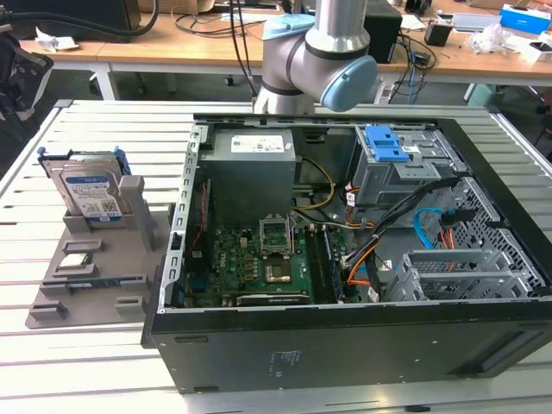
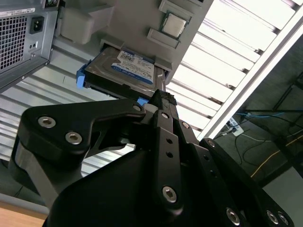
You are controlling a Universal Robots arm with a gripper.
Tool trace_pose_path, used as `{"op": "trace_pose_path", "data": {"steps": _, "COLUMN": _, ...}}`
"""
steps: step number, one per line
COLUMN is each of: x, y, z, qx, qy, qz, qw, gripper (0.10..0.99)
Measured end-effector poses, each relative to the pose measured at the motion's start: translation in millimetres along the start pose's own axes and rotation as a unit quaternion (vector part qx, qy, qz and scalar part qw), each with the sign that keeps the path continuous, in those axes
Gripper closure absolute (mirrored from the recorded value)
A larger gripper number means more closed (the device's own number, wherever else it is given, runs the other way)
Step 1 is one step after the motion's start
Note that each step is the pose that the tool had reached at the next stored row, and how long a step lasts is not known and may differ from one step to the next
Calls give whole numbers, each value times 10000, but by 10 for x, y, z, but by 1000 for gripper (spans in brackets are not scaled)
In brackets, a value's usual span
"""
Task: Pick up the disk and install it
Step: 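Reach for the disk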
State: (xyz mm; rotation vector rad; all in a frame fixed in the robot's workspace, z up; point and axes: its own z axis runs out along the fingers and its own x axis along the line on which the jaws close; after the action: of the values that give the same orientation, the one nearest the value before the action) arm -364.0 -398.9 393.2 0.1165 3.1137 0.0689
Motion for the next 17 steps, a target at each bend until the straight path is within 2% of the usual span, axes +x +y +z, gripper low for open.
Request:
{"op": "trace_pose_path", "data": {"steps": 8, "x": 105, "y": -1, "z": -3, "qx": 0, "qy": 0, "qz": 0, "qw": 10000, "gripper": 980}}
{"op": "trace_pose_path", "data": {"steps": 14, "x": 134, "y": 71, "z": 0, "qx": 6, "qy": 0, "qz": 0, "qw": 10000, "gripper": 980}}
{"op": "trace_pose_path", "data": {"steps": 17, "x": 138, "y": 74, "z": 0, "qx": 7, "qy": 0, "qz": 0, "qw": 10000, "gripper": 980}}
